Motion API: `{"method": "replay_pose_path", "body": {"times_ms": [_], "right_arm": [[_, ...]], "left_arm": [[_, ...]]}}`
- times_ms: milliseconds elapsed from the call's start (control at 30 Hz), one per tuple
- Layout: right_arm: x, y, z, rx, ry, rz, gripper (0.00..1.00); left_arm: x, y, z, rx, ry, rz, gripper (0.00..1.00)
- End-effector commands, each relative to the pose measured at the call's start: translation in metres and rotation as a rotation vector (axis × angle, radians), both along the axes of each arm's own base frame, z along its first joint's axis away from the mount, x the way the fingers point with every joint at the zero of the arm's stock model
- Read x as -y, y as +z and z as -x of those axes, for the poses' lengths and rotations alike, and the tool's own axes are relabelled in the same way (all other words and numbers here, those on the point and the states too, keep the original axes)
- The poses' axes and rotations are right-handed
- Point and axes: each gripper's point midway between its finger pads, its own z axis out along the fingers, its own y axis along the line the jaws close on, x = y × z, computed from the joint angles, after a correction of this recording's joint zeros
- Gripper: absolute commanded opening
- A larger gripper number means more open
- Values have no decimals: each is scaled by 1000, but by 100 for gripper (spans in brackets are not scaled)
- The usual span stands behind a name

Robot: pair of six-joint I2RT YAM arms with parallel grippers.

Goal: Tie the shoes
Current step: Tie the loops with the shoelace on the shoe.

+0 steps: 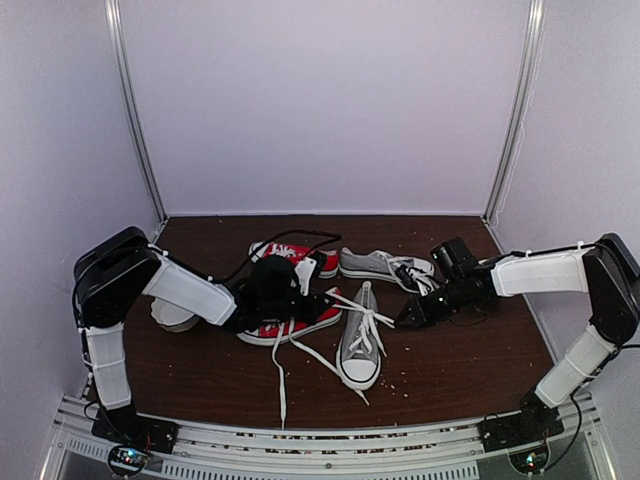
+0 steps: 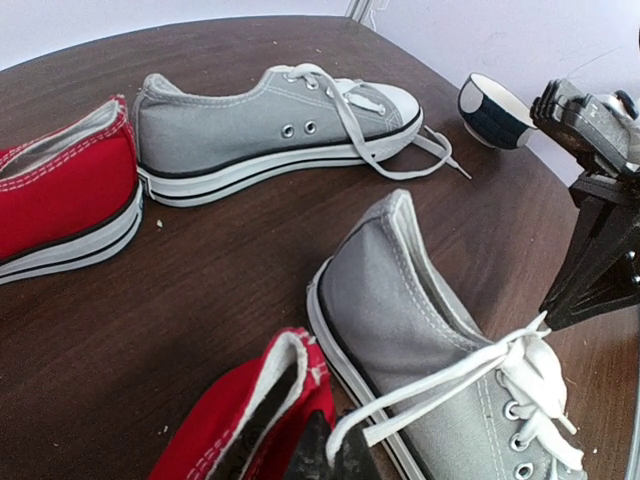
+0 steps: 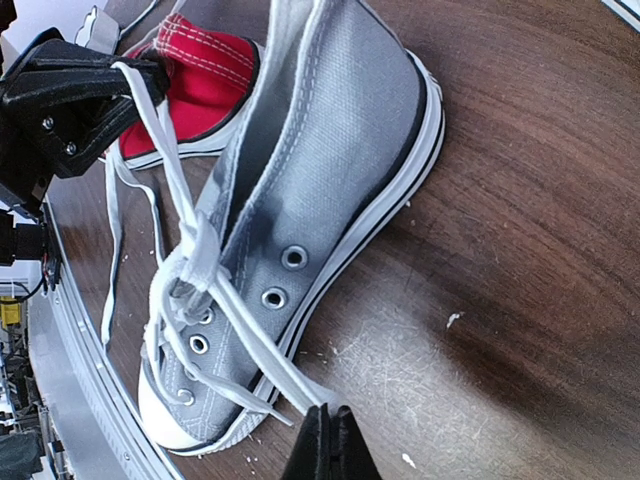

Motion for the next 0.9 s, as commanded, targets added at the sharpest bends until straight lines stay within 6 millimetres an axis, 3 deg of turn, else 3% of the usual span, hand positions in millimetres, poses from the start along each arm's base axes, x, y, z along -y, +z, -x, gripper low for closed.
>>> {"method": "replay_pose_path", "body": {"times_ms": [0, 567, 867], "right_arm": [[2, 4, 3, 10, -6, -23, 0], [-15, 7, 33, 6, 66, -49, 0], [-3, -19, 40, -25, 57, 21, 0]], "left_arm": [[-6, 24, -11, 42, 48, 37, 0], [-24, 23, -18, 43, 125, 3, 0], [-32, 22, -19, 38, 144, -15, 0]]}}
